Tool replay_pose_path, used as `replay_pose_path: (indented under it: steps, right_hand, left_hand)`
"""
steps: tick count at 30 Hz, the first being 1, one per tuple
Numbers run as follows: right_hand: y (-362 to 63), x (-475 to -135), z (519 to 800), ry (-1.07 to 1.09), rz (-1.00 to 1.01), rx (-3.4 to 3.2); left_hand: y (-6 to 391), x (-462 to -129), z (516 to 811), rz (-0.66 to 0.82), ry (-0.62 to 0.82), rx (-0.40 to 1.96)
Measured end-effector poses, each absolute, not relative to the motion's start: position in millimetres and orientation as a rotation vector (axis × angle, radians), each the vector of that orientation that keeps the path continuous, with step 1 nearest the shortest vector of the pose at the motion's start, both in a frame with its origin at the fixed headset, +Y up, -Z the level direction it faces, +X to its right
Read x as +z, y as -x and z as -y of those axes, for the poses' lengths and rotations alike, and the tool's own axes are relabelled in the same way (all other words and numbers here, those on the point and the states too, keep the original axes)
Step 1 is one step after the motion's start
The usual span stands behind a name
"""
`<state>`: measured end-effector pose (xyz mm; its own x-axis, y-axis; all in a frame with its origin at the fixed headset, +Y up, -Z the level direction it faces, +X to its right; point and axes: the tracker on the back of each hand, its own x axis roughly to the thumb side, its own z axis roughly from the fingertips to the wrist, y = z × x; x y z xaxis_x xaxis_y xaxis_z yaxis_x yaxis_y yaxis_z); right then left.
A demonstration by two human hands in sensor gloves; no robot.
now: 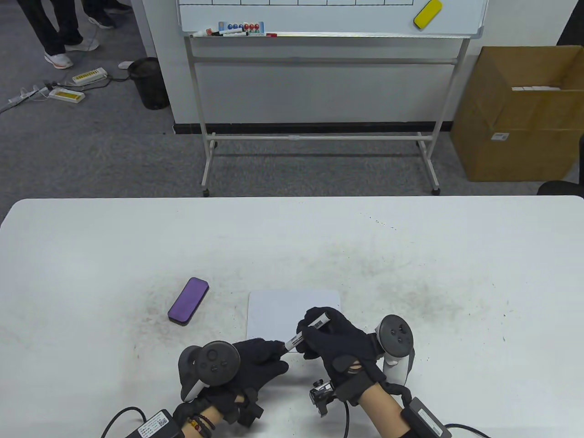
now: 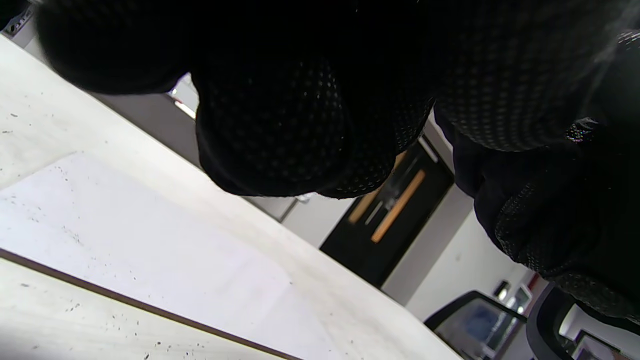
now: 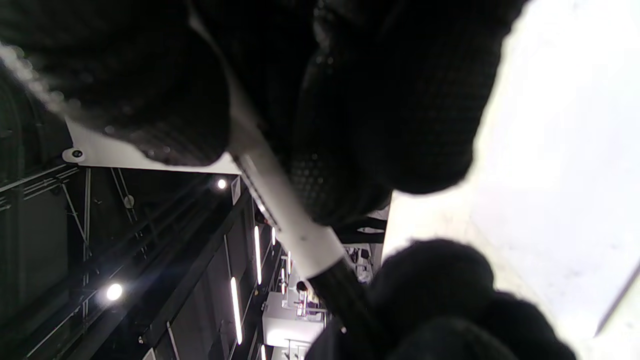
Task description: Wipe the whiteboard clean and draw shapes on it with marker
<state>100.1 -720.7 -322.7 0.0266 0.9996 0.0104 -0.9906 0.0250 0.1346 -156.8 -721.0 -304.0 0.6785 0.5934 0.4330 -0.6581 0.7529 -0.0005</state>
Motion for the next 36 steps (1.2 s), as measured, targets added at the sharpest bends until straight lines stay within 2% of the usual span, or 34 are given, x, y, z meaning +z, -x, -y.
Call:
replay_pose_path:
  steps: [4, 14, 29, 32, 36]
  right_hand:
    - [-96, -322, 725, -0.129, -0.112, 1.522]
    - [-101, -321, 725, -0.105, -0.068, 1.538]
    - [-94, -321, 734, -0.086, -0.109, 1.519]
    - [-93, -320, 733, -0.108, -0.062, 1.526]
    - [-92, -321, 727, -0.141, -0.012, 1.552]
  left_hand:
    - [155, -304, 724, 0.449, -0.144, 0.71]
    - [160, -298, 716, 0.436, -0.274, 0.762]
    - [152, -298, 711, 0.461, -0.233, 0.654]
    - [147, -295, 709, 0.504, -0.24, 0.546]
    - [149, -300, 709, 0.501, -0.177, 0.606]
